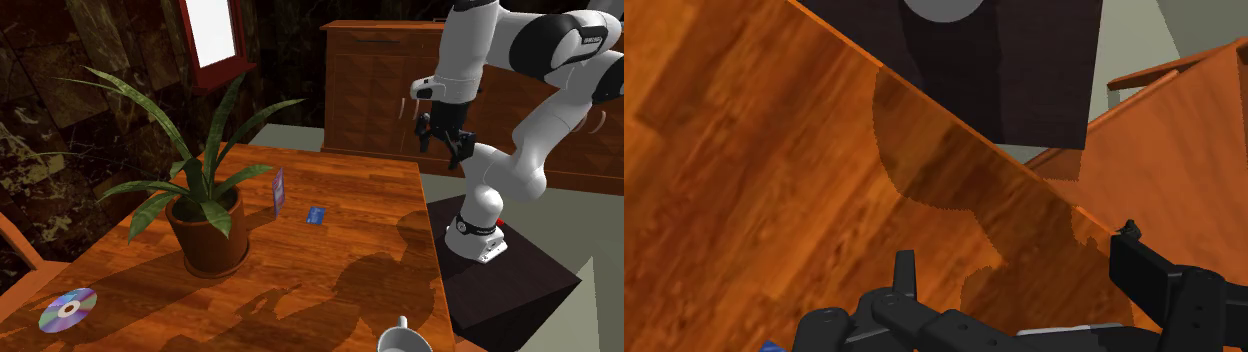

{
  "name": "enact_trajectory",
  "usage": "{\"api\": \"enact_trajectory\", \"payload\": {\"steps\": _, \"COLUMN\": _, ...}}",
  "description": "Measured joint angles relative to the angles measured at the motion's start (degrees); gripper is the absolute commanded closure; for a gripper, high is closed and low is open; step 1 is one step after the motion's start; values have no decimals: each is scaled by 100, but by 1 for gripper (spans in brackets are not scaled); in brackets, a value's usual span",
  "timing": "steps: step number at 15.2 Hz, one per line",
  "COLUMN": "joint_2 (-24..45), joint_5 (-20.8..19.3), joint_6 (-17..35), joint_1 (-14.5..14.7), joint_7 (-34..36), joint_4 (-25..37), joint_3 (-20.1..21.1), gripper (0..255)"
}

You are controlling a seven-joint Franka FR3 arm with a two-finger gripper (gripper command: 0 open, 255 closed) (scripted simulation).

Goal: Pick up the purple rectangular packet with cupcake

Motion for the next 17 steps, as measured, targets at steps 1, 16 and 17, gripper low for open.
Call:
{"api": "enact_trajectory", "payload": {"steps": 1, "joint_2": 0, "joint_5": 0, "joint_6": 0, "joint_1": 0, "joint_7": 0, "joint_4": 0, "joint_3": 0, "gripper": 0}}
{"api": "enact_trajectory", "payload": {"steps": 16, "joint_2": 1913, "joint_5": -807, "joint_6": 1475, "joint_1": 86, "joint_7": -3067, "joint_4": 709, "joint_3": -1549, "gripper": 0}}
{"api": "enact_trajectory", "payload": {"steps": 17, "joint_2": 2101, "joint_5": -811, "joint_6": 1556, "joint_1": 94, "joint_7": -3292, "joint_4": 834, "joint_3": -1646, "gripper": 0}}
